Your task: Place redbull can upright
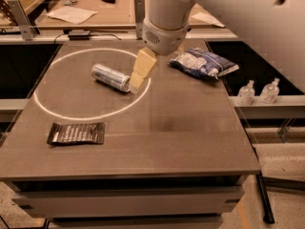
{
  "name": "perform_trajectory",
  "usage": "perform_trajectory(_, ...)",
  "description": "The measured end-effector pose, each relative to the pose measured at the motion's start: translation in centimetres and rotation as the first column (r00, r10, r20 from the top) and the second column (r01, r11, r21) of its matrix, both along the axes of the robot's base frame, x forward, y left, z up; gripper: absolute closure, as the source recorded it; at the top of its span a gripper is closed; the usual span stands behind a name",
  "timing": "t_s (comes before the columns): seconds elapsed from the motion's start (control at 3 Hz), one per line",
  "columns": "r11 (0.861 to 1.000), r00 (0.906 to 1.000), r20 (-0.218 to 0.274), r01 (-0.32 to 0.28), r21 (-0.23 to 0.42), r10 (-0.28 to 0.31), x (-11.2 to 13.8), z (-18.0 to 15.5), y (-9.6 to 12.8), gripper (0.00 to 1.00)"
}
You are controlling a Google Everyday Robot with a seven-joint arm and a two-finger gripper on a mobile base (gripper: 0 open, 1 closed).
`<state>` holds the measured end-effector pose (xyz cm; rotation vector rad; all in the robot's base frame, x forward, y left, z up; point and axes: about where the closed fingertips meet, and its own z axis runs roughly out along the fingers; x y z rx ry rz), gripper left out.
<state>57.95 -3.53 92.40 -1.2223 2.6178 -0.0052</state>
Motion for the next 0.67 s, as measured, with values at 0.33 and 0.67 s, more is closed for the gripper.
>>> perform_trajectory(0.33,0.998,0.999,0.0,-0.045,-0.033,0.045,1.9,0.2,2.1,0.0)
perform_trajectory(0.67,0.997,0.9971,-0.001,-0.076,-0.032,0.076,3.5,0.1,4.0,0.0)
